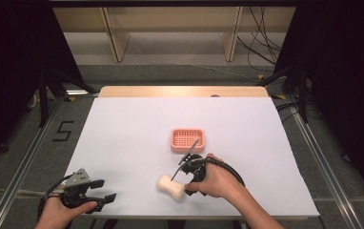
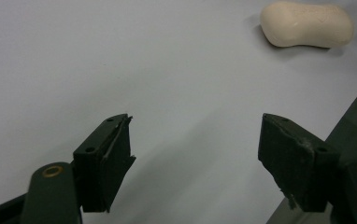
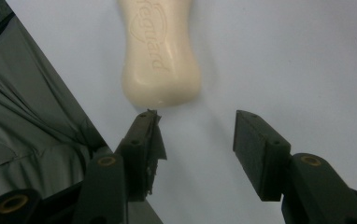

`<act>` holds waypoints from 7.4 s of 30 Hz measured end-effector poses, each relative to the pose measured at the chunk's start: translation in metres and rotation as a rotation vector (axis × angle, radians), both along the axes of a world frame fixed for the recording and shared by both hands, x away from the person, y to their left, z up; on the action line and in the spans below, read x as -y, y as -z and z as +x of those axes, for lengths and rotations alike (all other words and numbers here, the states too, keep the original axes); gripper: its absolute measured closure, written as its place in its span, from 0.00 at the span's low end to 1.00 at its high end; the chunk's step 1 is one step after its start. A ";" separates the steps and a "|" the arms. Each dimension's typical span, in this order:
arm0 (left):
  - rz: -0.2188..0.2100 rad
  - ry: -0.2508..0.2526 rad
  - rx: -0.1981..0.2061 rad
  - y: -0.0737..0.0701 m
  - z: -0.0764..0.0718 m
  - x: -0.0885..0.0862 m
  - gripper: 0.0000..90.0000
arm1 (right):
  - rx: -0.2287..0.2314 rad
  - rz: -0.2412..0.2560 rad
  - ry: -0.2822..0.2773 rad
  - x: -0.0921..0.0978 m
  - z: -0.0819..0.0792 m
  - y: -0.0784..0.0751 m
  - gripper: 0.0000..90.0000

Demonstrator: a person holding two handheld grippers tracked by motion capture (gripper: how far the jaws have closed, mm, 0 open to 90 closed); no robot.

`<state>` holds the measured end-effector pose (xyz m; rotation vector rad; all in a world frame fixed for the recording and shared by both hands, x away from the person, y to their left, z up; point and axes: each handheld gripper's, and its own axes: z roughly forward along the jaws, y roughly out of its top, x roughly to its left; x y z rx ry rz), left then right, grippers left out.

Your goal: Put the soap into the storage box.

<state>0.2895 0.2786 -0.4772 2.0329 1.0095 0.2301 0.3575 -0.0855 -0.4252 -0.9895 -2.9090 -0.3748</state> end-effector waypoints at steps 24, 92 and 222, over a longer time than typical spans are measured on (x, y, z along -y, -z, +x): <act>0.025 0.018 -0.002 -0.001 0.002 0.002 0.28 | -0.008 -0.004 -0.019 -0.022 0.004 -0.006 0.57; -0.005 0.025 0.005 -0.001 -0.001 0.001 0.28 | -0.047 -0.077 -0.072 -0.063 0.020 0.006 0.51; -0.010 0.028 0.002 -0.001 -0.002 0.001 0.28 | -0.077 -0.200 -0.136 -0.077 0.023 0.023 0.56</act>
